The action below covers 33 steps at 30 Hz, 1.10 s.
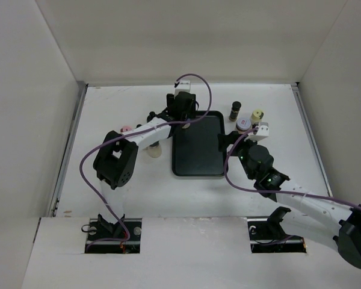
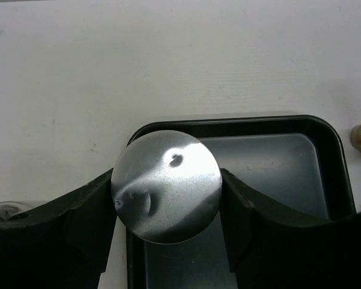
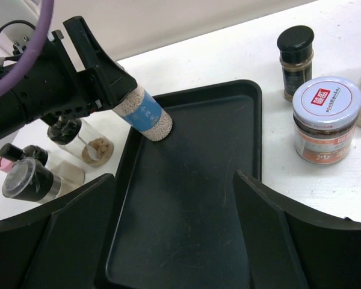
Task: Organize the condiment bottles
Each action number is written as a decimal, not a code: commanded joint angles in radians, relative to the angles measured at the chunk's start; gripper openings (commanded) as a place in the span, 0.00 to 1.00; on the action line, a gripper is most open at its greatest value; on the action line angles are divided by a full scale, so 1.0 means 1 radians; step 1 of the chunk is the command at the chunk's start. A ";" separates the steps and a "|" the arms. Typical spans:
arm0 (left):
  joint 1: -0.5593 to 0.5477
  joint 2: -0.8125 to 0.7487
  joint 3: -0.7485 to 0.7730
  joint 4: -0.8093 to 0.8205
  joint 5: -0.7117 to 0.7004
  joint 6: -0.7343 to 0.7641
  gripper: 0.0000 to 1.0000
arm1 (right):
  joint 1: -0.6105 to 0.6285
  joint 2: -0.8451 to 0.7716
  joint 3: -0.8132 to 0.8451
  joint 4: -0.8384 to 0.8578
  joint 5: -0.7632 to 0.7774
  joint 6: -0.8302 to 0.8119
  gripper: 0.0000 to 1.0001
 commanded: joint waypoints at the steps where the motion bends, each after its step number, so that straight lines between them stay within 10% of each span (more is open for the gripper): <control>1: -0.004 -0.044 -0.003 0.104 -0.009 -0.001 0.62 | -0.002 -0.012 0.016 0.056 0.007 0.001 0.86; 8: -0.019 -0.183 -0.026 0.088 -0.006 0.014 0.90 | -0.003 -0.016 0.017 0.056 0.007 -0.001 0.87; 21: -0.070 -0.804 -0.598 0.001 -0.210 -0.053 0.86 | -0.003 -0.021 0.017 0.053 0.004 0.002 0.89; 33: -0.041 -0.735 -0.672 -0.019 -0.158 -0.115 0.94 | -0.003 0.033 0.033 0.050 -0.012 -0.002 1.00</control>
